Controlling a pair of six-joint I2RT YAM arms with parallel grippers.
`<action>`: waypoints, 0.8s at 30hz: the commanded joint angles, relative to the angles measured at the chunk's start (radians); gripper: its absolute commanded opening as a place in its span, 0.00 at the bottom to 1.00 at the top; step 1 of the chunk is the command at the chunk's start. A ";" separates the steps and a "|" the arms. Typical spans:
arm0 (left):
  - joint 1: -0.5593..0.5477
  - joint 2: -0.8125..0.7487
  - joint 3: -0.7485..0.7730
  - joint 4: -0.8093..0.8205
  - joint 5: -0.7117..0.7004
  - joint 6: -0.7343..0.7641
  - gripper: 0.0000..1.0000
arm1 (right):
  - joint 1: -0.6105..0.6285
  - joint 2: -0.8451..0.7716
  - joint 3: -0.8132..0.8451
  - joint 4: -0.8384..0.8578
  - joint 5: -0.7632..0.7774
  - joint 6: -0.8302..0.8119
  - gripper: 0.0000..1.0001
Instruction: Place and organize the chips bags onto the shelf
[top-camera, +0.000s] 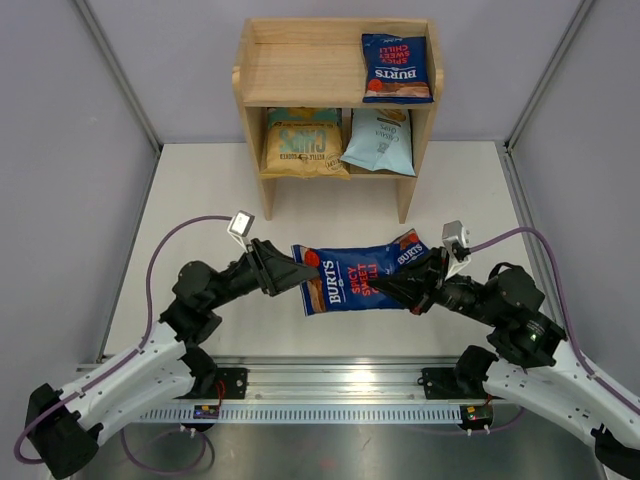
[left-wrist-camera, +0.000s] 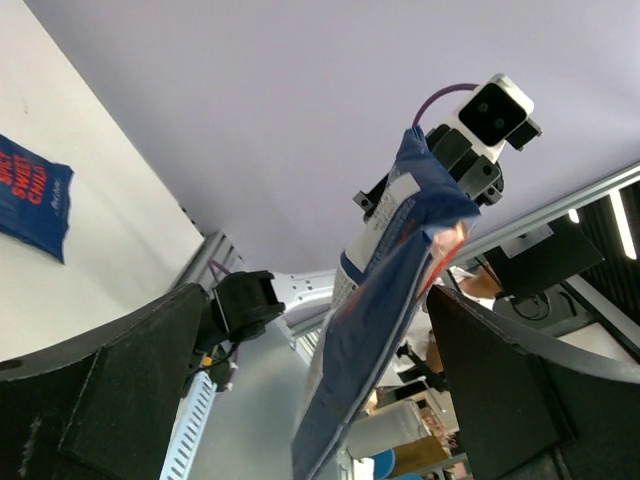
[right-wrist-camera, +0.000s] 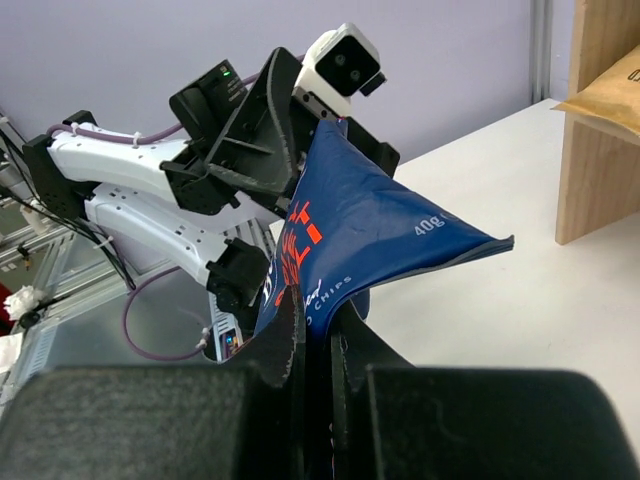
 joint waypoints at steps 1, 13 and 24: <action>-0.054 -0.004 0.011 0.118 -0.041 -0.052 0.99 | 0.000 0.027 0.008 0.081 0.043 -0.056 0.00; -0.183 0.002 0.134 -0.158 -0.200 0.185 0.28 | -0.001 0.078 0.057 0.044 0.089 -0.040 0.10; -0.183 -0.031 0.229 -0.286 -0.230 0.340 0.05 | -0.001 0.011 0.121 -0.155 0.293 -0.076 0.77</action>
